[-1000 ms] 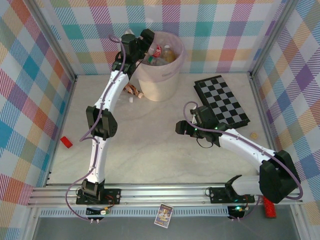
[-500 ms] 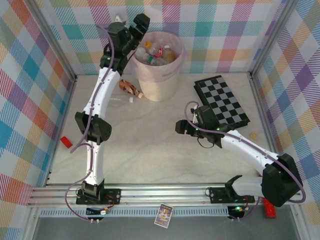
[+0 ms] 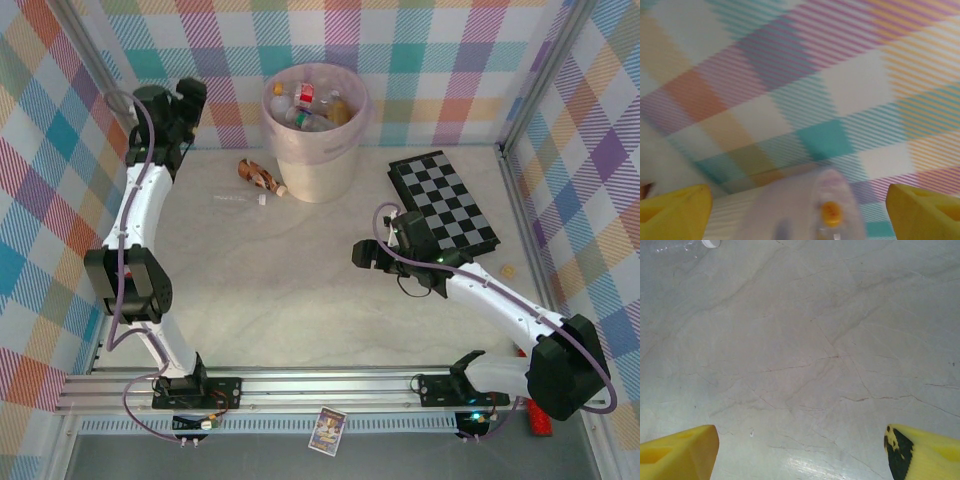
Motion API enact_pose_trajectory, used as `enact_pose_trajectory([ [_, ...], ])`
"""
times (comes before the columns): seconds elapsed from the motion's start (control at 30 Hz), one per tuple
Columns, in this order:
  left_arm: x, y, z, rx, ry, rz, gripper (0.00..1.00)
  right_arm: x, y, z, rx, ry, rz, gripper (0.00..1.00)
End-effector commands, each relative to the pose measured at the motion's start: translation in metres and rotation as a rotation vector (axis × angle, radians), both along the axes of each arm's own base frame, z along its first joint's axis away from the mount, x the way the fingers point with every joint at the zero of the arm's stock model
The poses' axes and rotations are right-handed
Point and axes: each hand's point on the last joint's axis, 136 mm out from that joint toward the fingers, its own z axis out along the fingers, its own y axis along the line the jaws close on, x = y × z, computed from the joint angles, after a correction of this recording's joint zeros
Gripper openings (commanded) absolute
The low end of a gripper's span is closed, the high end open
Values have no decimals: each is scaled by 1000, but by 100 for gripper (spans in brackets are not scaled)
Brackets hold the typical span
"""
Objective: Put the plastic bottles in the bin
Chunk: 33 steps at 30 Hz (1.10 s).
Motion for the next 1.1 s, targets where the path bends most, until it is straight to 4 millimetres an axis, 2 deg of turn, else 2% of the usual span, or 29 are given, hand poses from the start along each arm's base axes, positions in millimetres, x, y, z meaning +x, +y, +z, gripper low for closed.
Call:
enact_pose_trajectory([
  [0.0,-9,17,-10,-47,-9,48,90,0,-3,0,-18,-3,3,86],
  [0.13,-5,28,-79,-107,125,96,91,-1,-3,-5,-24,13,4,86],
  [0.23,-4,28,-124,-146,221,115,92,-1,-5,-6,-30,16,-3,87],
  [0.33,-9,29,-163,-171,319,162,92,0,-6,-6,-35,13,-9,87],
  [0.4,-13,25,-182,-183,366,176,91,0,-7,-7,-38,15,-10,87],
  [0.7,-27,1,-241,-220,493,199,91,0,-9,-10,-43,20,-25,88],
  [0.9,-18,-15,-267,-256,532,177,91,-2,-13,-9,-55,9,-35,89],
  [1.07,-14,-21,-284,-260,561,195,88,-4,-17,-9,-51,1,-44,89],
])
